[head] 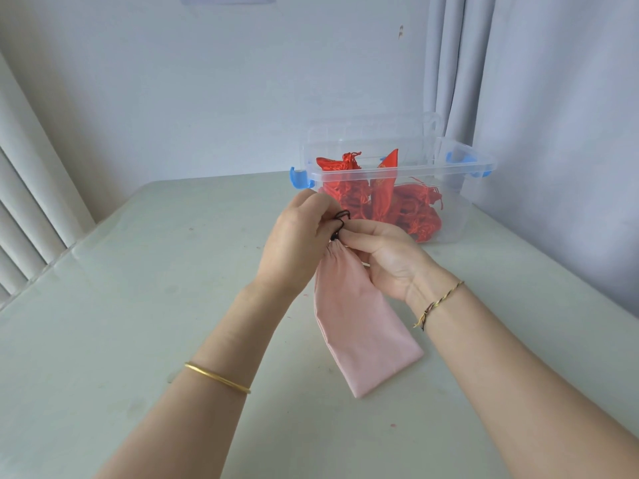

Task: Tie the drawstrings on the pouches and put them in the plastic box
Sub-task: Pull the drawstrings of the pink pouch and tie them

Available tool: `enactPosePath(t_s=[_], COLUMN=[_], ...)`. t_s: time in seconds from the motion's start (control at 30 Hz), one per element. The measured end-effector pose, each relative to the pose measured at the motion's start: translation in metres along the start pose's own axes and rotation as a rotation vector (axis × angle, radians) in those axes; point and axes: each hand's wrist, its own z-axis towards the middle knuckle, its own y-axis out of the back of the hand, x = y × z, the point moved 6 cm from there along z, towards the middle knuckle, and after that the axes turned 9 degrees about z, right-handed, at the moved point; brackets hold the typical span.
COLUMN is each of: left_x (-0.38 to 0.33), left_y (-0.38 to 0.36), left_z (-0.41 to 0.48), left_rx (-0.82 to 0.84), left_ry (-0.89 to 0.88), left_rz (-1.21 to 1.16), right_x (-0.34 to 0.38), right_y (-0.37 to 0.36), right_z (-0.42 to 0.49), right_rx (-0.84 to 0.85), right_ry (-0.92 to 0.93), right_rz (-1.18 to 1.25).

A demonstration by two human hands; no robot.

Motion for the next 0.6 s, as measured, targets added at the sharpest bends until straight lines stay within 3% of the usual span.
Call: enactPosePath(t_s=[0.23, 0.6], left_x=[0.006, 0.007], left_y=[0.000, -0.004], left_z=[0.004, 0.003], left_rx=[0.085, 0.195], left_ry=[0.065, 0.190], left_rz=[-0.146, -0.328], right_x=[0.003, 0.024], right_y=[0.008, 0.009], right_z=[0.002, -0.004], right_rx=[-0.062, -0.170], right_ry=[0.009, 0.265], right_rz=[-0.028, -0.335])
